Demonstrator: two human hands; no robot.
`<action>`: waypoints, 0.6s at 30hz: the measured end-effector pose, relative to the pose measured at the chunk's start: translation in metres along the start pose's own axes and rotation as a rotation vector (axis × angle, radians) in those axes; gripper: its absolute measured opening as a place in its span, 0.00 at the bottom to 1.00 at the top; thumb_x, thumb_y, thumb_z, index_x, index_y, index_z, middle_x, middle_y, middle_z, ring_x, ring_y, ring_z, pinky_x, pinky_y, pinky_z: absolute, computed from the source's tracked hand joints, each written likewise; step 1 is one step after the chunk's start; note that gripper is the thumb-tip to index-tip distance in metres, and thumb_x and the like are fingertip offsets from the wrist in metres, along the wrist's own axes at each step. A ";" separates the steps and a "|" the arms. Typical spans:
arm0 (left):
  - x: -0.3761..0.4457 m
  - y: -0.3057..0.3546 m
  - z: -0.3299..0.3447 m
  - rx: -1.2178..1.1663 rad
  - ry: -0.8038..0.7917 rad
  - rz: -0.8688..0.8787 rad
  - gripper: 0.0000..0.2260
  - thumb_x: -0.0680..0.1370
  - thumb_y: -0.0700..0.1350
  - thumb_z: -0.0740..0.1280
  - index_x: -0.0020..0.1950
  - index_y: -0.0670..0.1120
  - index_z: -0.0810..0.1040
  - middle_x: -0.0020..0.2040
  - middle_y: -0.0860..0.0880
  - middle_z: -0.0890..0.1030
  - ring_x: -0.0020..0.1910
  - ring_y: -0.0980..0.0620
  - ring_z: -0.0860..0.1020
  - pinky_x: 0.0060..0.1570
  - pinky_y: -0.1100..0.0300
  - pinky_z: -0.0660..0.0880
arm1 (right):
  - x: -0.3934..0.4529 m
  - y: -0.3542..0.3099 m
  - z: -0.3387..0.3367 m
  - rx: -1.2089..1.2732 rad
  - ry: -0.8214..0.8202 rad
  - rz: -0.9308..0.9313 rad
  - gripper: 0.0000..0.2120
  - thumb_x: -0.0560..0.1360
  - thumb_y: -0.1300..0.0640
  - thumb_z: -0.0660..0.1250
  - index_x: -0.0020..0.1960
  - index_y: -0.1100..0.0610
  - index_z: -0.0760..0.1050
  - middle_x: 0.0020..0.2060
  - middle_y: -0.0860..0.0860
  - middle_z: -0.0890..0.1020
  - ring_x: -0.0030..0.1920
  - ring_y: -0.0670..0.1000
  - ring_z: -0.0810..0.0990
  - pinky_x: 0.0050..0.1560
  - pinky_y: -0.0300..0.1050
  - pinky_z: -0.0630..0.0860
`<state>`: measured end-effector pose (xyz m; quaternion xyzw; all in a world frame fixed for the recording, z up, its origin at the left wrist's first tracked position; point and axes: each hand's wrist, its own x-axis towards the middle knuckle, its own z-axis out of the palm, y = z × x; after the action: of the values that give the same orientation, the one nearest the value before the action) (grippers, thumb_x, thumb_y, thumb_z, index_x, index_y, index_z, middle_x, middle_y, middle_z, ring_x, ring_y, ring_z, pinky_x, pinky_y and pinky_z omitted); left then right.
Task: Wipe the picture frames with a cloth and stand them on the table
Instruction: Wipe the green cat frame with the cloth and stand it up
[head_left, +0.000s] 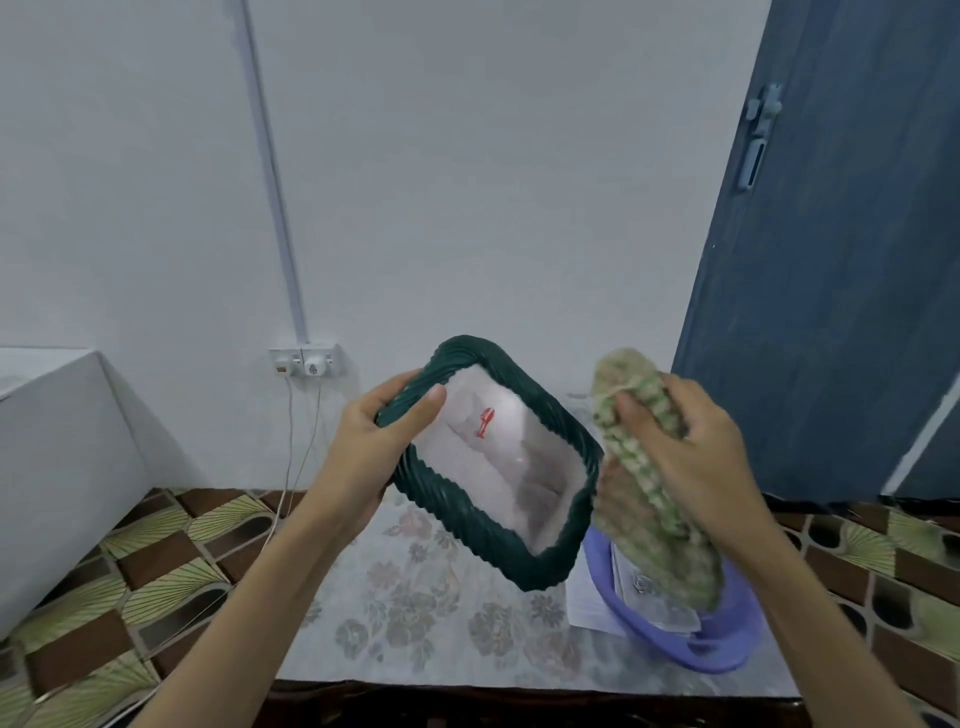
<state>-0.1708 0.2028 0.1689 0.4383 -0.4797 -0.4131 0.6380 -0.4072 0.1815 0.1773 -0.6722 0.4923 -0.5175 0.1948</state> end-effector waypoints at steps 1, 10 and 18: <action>0.000 0.002 0.002 0.015 -0.017 0.012 0.09 0.70 0.50 0.68 0.49 0.54 0.82 0.47 0.53 0.85 0.50 0.54 0.82 0.46 0.62 0.77 | -0.001 -0.006 0.005 -0.090 -0.012 -0.111 0.13 0.75 0.55 0.66 0.60 0.50 0.74 0.49 0.47 0.78 0.45 0.48 0.77 0.49 0.40 0.71; -0.002 0.012 0.013 0.155 -0.042 0.108 0.09 0.75 0.41 0.68 0.47 0.55 0.82 0.45 0.56 0.84 0.47 0.56 0.80 0.51 0.61 0.74 | -0.011 -0.013 0.050 -0.680 0.064 -0.564 0.24 0.62 0.67 0.57 0.55 0.59 0.79 0.44 0.54 0.80 0.19 0.53 0.70 0.18 0.37 0.61; -0.004 0.009 0.019 0.153 -0.019 0.102 0.10 0.75 0.38 0.68 0.47 0.53 0.82 0.44 0.53 0.84 0.43 0.58 0.78 0.42 0.70 0.74 | -0.024 -0.007 0.064 -0.451 -0.023 -0.444 0.20 0.65 0.66 0.60 0.56 0.60 0.78 0.48 0.54 0.79 0.26 0.61 0.75 0.21 0.45 0.69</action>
<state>-0.1890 0.2063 0.1793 0.4567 -0.5376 -0.3465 0.6184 -0.3462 0.1895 0.1454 -0.7951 0.4338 -0.4178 -0.0712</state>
